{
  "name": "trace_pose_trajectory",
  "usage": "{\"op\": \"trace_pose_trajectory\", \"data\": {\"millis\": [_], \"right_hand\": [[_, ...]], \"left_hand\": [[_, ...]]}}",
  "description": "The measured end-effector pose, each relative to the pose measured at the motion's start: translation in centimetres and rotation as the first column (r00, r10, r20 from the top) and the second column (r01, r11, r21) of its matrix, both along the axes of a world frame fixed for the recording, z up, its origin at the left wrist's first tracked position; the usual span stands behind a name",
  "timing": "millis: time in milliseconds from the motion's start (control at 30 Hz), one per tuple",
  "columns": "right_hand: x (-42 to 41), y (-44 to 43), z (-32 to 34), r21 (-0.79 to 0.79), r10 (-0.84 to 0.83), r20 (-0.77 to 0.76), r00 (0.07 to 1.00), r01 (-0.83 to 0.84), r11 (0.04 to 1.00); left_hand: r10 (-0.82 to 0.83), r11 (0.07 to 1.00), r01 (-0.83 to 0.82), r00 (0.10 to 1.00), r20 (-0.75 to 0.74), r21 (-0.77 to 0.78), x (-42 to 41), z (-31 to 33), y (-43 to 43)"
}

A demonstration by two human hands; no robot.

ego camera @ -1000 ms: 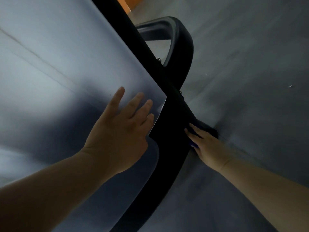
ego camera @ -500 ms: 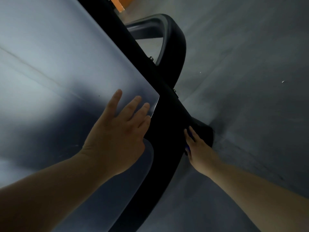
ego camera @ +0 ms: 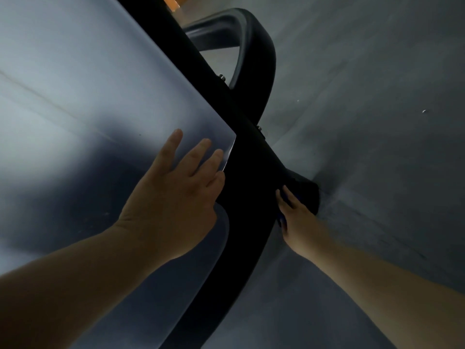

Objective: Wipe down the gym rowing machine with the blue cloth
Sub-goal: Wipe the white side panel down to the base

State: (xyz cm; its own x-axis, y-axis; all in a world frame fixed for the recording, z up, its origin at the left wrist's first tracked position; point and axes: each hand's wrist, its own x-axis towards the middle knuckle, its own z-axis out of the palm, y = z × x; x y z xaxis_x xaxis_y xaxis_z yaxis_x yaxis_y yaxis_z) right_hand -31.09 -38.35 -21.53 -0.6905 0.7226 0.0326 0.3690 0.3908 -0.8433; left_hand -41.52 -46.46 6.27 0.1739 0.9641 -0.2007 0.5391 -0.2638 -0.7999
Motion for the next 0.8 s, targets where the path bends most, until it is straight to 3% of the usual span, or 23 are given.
{"op": "trace_pose_trajectory", "data": {"millis": [67, 233, 300, 467, 500, 667, 800], "right_hand": [[0.2, 0.1, 0.3, 0.003, -0.015, -0.022, 1.0, 0.015, 1.0], [-1.0, -2.6, 4.9, 0.192, 0.003, -0.336, 0.942, 0.065, 0.979], [-0.8, -3.0, 4.4, 0.116, 0.016, -0.283, 0.959, 0.018, 0.993], [0.7, -2.0, 0.3, -0.037, 0.039, 0.122, 0.992, -0.035, 0.999], [0.8, -2.4, 0.1, -0.017, 0.025, 0.1, 0.995, -0.024, 1.0], [-0.3, -4.0, 2.6, 0.171, -0.076, -0.355, 0.932, 0.145, 0.975], [-0.7, -3.3, 2.8, 0.323, -0.021, -0.341, 0.94, 0.138, 0.936]], "left_hand": [[-0.016, 1.0, 0.016, 1.0, 0.002, 0.005, -0.1, -0.1, 0.0], [-0.034, 0.999, 0.034, 0.999, 0.013, 0.011, -0.2, -0.2, 0.0], [-0.038, 0.999, 0.038, 0.999, 0.022, 0.006, -0.3, -0.2, -0.1], [-0.043, 0.999, 0.044, 0.997, 0.056, -0.008, -0.6, -0.5, -0.9], [-0.039, 0.999, 0.039, 0.996, 0.075, -0.007, -0.6, -0.7, -1.2], [-0.027, 0.999, 0.03, 0.993, 0.113, -0.031, -0.7, -1.1, -3.0], [-0.022, 0.999, 0.026, 0.993, 0.115, -0.034, -0.7, -0.8, -4.2]]}}
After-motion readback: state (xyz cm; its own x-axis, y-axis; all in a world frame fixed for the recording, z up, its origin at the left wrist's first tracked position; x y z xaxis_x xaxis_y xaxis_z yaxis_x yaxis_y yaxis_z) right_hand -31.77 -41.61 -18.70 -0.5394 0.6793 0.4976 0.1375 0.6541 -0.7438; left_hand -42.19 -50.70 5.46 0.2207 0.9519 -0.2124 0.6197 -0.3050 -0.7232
